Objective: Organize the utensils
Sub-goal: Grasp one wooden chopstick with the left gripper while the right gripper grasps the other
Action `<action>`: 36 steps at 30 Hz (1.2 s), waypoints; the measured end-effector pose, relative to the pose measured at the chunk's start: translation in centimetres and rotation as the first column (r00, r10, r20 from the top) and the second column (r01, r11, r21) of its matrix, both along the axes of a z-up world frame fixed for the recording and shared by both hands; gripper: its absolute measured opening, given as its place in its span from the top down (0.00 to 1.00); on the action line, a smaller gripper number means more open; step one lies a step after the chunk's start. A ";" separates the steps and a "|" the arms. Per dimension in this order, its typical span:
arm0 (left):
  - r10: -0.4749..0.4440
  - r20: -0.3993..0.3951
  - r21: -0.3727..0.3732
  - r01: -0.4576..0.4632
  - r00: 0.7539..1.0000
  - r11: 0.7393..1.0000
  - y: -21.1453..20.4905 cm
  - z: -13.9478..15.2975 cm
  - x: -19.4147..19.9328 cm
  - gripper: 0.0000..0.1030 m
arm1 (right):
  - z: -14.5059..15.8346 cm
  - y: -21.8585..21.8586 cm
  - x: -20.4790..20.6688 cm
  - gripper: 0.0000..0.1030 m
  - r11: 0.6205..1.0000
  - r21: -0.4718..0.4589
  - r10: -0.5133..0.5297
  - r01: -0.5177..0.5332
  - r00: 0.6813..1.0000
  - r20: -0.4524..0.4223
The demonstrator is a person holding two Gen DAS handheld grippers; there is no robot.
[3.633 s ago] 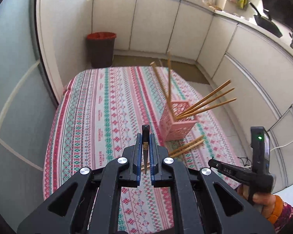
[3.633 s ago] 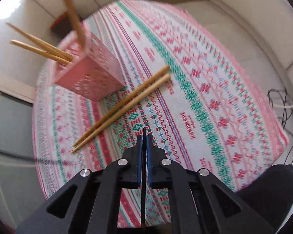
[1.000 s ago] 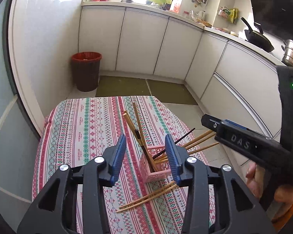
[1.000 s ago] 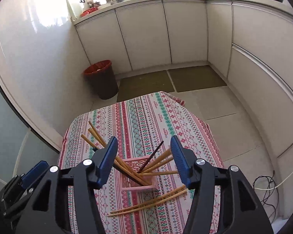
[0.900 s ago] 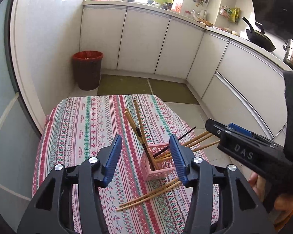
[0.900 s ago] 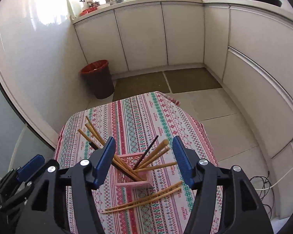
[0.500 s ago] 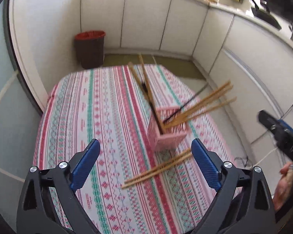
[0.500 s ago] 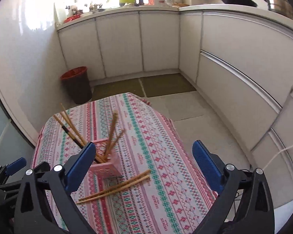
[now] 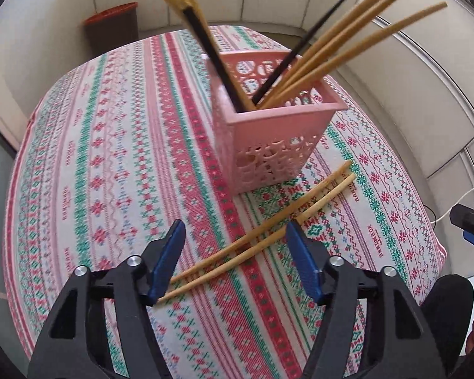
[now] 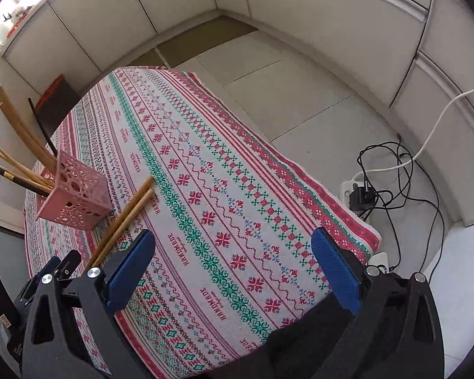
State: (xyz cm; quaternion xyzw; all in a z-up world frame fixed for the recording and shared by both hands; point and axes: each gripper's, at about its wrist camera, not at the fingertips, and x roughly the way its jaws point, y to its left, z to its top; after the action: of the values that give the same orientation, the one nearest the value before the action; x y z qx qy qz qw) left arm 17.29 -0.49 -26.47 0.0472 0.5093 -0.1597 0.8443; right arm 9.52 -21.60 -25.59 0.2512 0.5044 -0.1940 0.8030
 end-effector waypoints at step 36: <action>-0.281 -0.128 0.184 0.301 0.951 0.936 -12.6 -3.5 1.1 0.94 | -4.6 -4.4 0.2 0.07 0.987 0.134 -0.081 0.087 0.995 -0.050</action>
State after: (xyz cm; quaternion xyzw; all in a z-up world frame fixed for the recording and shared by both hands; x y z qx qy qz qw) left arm 18.40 -13.06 -29.95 0.1994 0.5515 -0.2328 0.7758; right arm 9.72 -25.99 -30.16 0.3221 0.5234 -0.1982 0.7636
